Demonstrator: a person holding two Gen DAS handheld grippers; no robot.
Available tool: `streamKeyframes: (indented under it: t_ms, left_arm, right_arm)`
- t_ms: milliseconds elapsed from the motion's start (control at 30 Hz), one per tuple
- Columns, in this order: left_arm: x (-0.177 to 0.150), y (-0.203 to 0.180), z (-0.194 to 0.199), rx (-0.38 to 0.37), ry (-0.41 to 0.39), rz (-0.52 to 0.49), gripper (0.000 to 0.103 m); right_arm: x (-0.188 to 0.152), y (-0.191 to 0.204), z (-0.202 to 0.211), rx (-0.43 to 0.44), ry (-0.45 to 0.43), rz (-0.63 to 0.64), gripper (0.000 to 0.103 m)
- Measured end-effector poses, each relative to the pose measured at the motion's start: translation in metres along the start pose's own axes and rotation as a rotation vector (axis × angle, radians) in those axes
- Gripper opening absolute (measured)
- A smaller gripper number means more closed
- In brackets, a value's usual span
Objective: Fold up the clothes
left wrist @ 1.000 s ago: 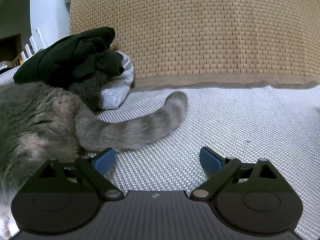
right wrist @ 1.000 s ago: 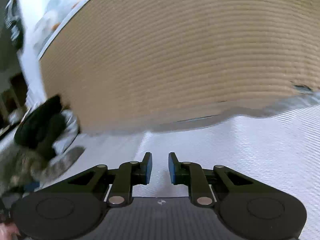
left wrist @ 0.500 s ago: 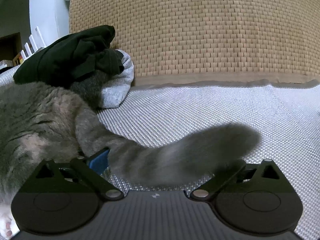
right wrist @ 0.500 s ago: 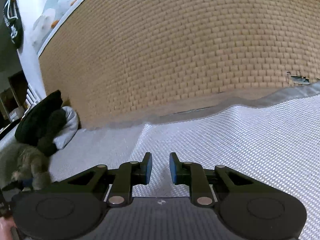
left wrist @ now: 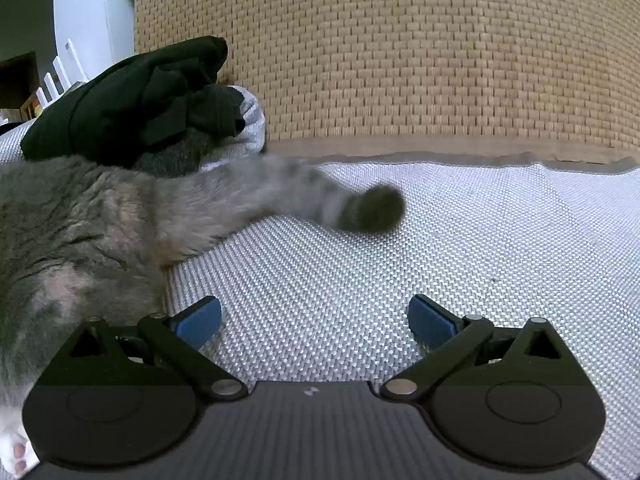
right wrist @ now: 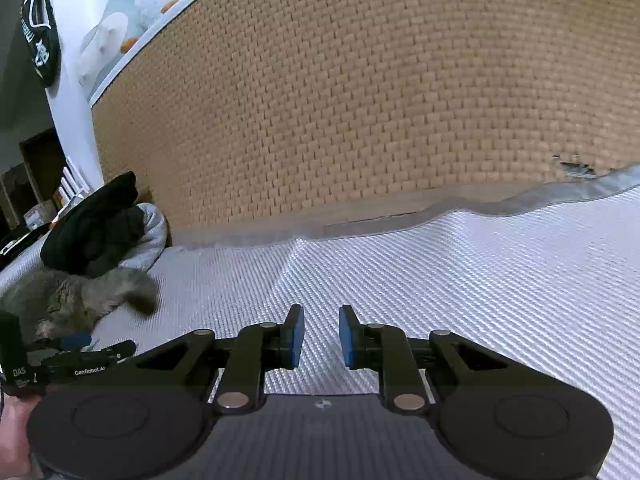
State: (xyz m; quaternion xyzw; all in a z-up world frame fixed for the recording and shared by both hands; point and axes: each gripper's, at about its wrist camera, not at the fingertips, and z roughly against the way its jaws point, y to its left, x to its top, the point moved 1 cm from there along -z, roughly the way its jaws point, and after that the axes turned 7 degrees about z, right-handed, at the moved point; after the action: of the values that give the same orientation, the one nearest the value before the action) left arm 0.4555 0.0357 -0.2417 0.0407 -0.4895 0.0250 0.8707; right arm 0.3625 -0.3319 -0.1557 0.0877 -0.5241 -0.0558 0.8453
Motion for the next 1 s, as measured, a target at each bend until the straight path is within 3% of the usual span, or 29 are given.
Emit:
streamKeyframes:
  t_ms: [200,367,533,633,700,767,867,1000]
  left_arm:
    - [0.000,-0.008,0.005,0.013,0.018,-0.026,0.103]
    - [-0.003,-0.009,0.013,-0.025,0.051,-0.016,0.103]
    - [-0.003,0.000,0.017,-0.050,0.115,0.050,0.103]
    - [-0.004,0.001,0.023,-0.049,0.131,0.033,0.103]
    - [-0.004,0.001,0.026,-0.055,0.147,0.017,0.103]
    - [-0.004,0.002,0.028,-0.059,0.163,-0.002,0.103]
    - [-0.004,0.005,0.031,-0.061,0.190,-0.023,0.103]
    - [-0.007,0.005,0.036,-0.055,0.223,-0.036,0.103]
  right_arm:
    - [-0.017,0.002,0.012,-0.056,0.020,0.015,0.023]
    - [-0.026,-0.002,0.034,-0.081,0.019,-0.004,0.023]
    - [-0.039,-0.015,0.032,-0.110,0.083,-0.053,0.023]
    - [-0.043,-0.017,0.033,-0.128,0.100,-0.067,0.024]
    - [-0.044,-0.014,0.036,-0.144,0.105,-0.043,0.031]
    - [-0.048,0.001,0.036,-0.198,0.131,0.074,0.036]
    - [-0.058,0.035,0.027,-0.248,0.188,0.318,0.074]
    - [-0.064,0.048,0.024,-0.299,0.192,0.409,0.083]
